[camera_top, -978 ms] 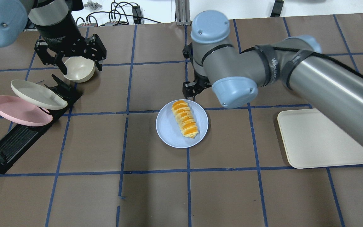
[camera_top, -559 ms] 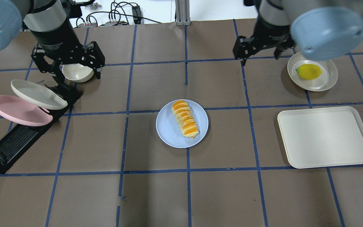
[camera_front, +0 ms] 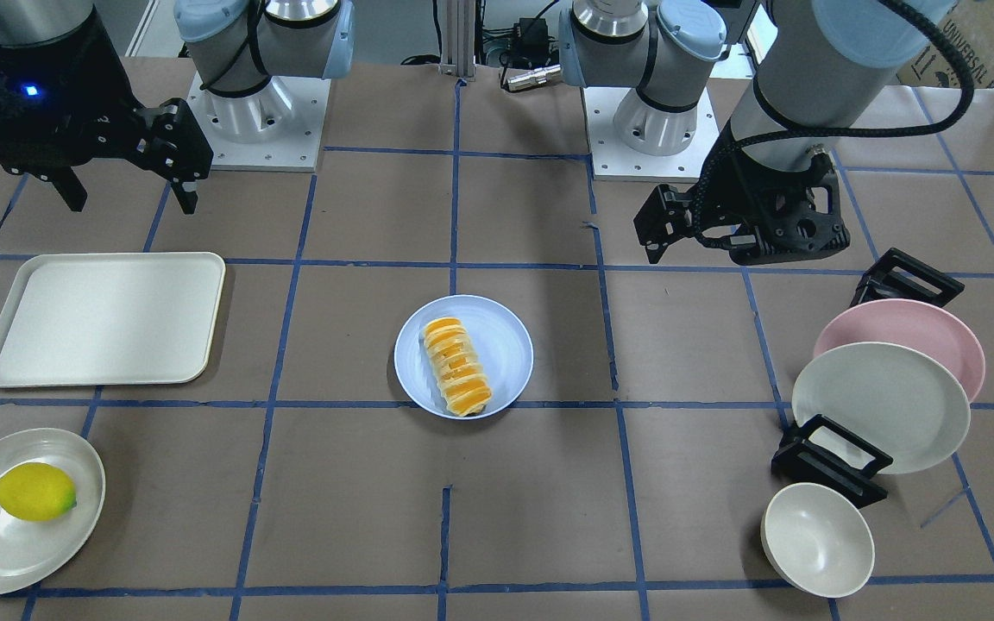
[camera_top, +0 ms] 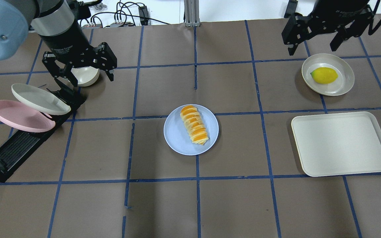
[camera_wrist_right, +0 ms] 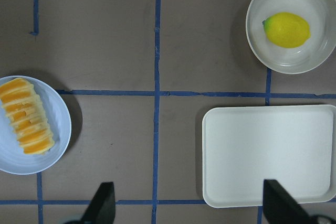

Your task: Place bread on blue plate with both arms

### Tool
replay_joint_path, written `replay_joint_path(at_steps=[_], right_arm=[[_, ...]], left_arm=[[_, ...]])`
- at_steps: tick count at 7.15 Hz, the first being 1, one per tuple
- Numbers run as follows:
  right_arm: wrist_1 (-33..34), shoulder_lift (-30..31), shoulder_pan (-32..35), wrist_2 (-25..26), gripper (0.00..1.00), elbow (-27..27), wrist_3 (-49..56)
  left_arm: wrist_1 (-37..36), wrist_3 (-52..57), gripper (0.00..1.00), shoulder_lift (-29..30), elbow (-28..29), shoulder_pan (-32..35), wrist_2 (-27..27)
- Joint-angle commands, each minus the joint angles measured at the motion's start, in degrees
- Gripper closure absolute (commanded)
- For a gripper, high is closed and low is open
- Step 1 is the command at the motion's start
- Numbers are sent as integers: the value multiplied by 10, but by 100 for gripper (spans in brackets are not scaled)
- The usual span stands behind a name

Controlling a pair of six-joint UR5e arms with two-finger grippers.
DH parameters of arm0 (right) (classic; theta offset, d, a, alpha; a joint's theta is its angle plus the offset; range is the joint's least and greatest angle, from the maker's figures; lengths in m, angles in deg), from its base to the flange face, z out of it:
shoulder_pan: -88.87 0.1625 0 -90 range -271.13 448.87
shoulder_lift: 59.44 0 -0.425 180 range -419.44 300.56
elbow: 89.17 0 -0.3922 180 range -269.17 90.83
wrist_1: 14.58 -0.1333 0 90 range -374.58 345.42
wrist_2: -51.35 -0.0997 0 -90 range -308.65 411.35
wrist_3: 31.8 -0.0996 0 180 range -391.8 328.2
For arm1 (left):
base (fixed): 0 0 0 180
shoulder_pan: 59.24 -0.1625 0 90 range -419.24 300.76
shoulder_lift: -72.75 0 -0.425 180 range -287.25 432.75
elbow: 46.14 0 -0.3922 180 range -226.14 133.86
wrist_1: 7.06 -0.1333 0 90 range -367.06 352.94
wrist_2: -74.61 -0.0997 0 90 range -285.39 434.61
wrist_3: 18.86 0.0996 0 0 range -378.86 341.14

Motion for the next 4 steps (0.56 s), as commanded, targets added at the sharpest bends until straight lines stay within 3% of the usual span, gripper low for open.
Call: replay_joint_path(at_steps=[1, 4], right_arm=[[-1, 2, 2, -16, 0, -17, -3], [-13, 2, 2, -15, 0, -19, -8]], left_arm=[[-2, 0, 0, 0, 0, -1, 4], [-3, -1, 0, 0, 0, 0, 5]])
